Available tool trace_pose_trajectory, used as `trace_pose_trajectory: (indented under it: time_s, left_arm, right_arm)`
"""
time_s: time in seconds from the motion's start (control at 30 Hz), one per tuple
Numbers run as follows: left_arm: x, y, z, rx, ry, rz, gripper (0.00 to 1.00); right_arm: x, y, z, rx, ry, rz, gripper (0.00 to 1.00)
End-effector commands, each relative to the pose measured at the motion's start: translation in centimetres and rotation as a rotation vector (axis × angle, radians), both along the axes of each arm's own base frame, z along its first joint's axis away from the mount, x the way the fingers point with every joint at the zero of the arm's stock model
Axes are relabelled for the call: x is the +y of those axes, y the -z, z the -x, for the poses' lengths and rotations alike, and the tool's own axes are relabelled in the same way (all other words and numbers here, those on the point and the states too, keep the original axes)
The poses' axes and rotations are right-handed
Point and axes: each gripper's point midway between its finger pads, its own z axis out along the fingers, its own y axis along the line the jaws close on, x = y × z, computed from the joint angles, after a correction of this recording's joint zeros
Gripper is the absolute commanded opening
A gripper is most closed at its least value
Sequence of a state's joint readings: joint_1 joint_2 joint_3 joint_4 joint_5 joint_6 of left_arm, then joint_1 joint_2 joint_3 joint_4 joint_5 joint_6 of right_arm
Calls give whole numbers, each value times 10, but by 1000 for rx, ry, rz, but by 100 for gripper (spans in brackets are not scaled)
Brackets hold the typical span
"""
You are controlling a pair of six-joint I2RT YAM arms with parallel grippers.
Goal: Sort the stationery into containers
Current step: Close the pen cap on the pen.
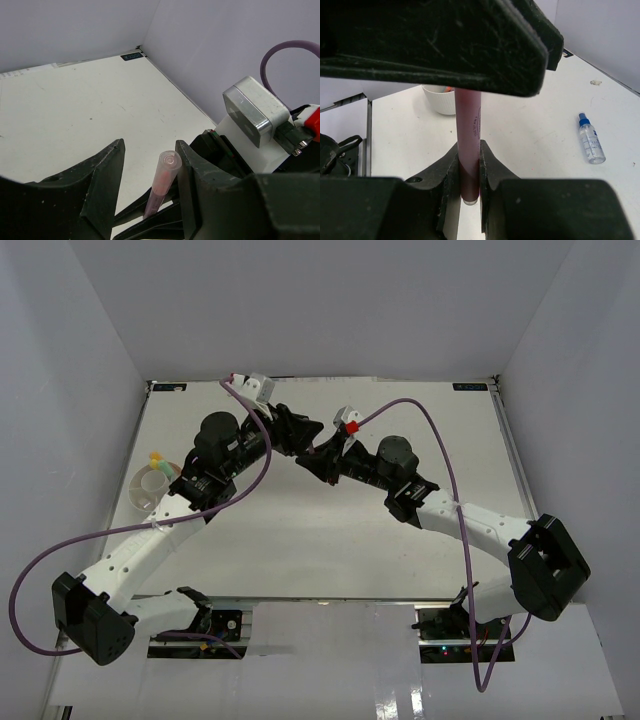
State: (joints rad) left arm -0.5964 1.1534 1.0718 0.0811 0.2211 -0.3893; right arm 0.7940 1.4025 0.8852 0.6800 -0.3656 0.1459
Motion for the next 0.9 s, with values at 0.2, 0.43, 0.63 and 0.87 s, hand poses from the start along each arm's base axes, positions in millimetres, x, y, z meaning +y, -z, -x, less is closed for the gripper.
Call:
trace_pose_trajectory:
  time_s: [0.2,0.43,0.63,0.87]
  left_arm:
    - [1,-21,7,-48,30,15,40]
    - [-4,-4,11,-5,64,21,13]
    - [-8,21,19,72,97,45,1]
    - [-15,44,32,177,158,115,0]
  right_arm:
    - [-1,-8,-2,-35,6,-14,8]
    - [-1,-22,1,-53,-2,-41,8]
    - [-4,-65,1,-112,7,-106,8]
    - [-4,-102,-4,-179,26,-164,8]
